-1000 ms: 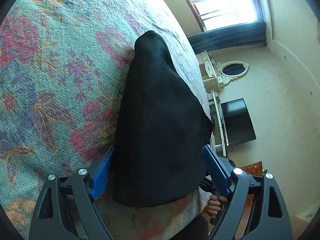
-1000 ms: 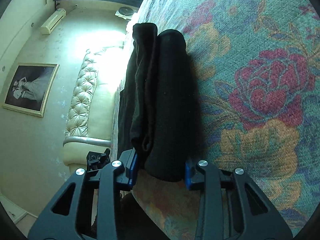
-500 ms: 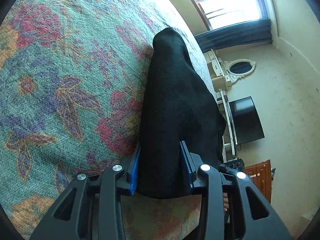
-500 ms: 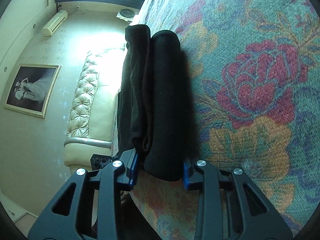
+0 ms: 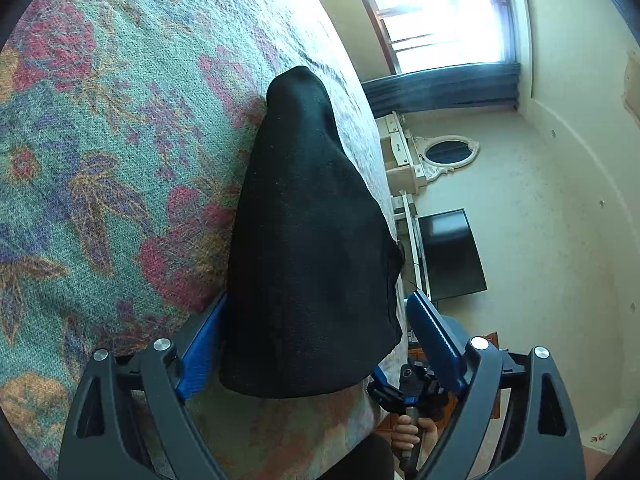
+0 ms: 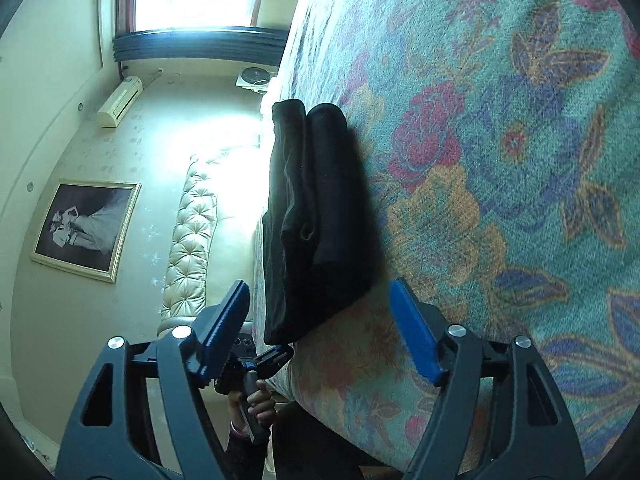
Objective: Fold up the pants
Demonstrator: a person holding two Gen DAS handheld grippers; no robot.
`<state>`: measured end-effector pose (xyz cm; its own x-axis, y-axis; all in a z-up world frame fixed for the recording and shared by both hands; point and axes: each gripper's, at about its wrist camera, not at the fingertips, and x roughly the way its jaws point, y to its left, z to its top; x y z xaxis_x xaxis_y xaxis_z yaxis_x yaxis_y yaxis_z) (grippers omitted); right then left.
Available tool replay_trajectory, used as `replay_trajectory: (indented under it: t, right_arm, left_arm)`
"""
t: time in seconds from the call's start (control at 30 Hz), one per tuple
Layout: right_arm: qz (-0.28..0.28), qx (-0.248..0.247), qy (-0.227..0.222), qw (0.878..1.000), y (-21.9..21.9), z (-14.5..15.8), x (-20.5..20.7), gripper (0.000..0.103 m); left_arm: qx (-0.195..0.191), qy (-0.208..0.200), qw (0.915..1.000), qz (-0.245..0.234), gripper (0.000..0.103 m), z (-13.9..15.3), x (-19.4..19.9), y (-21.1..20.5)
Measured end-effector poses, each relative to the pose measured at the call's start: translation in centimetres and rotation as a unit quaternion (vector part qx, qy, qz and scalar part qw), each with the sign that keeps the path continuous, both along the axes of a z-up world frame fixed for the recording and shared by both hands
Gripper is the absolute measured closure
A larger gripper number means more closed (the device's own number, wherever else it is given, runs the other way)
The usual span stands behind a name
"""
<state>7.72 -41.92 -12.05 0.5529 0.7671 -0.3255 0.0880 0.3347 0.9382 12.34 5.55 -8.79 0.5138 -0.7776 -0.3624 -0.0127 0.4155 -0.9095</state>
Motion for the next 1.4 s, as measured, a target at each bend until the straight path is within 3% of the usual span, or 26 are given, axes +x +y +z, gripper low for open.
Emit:
replay_trajectory:
  t: [0.2,0.33,0.5,0.6,0.73,0.8,0.93,1.2,1.4]
  right_arm:
    - [0.001,-0.126,-0.009,0.992,2.7,2.0,-1.9,0.014]
    - [0.020,-0.225,-0.015,0.974,5.4,2.8,-2.4,0.010]
    - [0.014,-0.300,-0.028,0.954,7.3,3.2,-3.5,0.008]
    - [0.003,-0.336,-0.033,0.941,8.5,3.4,-4.4,0.008]
    - [0.007,-0.389,-0.040,0.920,10.3,4.1,-4.9,0.008]
    - [0.012,-0.403,-0.048,0.914,11.1,4.4,-4.9,0.008]
    - [0.021,-0.421,-0.069,0.904,12.8,5.5,-5.1,0.008]
    - [0.022,-0.453,-0.103,0.885,14.6,7.8,-5.4,0.008]
    - [0.023,-0.456,-0.111,0.882,15.0,8.3,-5.5,0.008]
  left_arm:
    - [0.085,0.015,0.9961,0.016,0.016,1.5,-1.5,-1.0]
    - [0.200,-0.024,0.9783,0.048,0.016,3.6,-4.6,-2.5]
    - [0.326,-0.082,0.9399,0.061,0.016,5.3,-8.5,-4.8]
    - [0.392,-0.100,0.9113,0.078,0.016,6.0,-10.1,-6.1]
    - [0.460,-0.135,0.8724,0.094,0.016,6.5,-10.7,-7.3]
    - [0.480,-0.144,0.8592,0.101,0.016,6.8,-11.2,-7.6]
    - [0.488,-0.148,0.8544,0.101,0.016,7.3,-11.3,-7.9]
    - [0.490,-0.143,0.8562,0.080,0.016,7.9,-11.6,-9.3]
    - [0.497,-0.124,0.8548,0.082,0.016,7.9,-11.5,-9.3]
